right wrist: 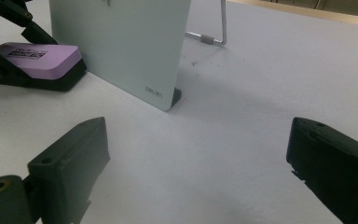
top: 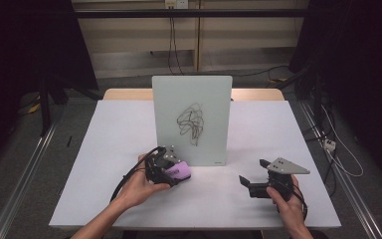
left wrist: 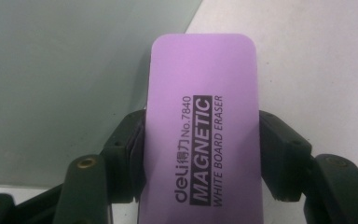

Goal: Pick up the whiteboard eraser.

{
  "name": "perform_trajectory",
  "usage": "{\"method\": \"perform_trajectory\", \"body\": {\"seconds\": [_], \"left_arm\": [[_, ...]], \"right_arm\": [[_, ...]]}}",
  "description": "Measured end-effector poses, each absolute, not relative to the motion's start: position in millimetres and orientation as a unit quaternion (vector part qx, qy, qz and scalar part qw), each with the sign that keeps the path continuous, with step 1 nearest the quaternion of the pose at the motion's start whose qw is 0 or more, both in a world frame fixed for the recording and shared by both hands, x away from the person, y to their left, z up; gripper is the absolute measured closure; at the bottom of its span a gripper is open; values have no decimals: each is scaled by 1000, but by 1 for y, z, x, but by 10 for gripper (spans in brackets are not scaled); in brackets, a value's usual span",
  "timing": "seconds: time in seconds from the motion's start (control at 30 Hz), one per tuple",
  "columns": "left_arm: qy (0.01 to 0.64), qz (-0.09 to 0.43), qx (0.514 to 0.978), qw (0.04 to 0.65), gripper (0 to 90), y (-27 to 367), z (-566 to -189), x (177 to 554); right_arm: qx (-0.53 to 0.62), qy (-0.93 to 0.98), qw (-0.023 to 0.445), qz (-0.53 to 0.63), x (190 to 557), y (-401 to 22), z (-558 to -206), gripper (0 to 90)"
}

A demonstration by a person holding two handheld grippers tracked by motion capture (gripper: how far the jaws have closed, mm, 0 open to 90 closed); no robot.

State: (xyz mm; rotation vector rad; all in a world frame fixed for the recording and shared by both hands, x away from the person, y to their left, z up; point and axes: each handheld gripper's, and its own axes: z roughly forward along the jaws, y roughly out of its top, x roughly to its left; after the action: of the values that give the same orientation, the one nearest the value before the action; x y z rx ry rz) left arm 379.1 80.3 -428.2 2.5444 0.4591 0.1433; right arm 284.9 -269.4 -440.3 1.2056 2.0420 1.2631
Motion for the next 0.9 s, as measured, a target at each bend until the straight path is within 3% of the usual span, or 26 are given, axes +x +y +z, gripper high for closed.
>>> {"method": "perform_trajectory", "body": {"seconds": [0.9], "left_arm": [[230, 71, 893, 380, 403, 109, -410, 370]], "right_arm": [[443, 737, 222, 459, 288, -269, -440, 53]]}}
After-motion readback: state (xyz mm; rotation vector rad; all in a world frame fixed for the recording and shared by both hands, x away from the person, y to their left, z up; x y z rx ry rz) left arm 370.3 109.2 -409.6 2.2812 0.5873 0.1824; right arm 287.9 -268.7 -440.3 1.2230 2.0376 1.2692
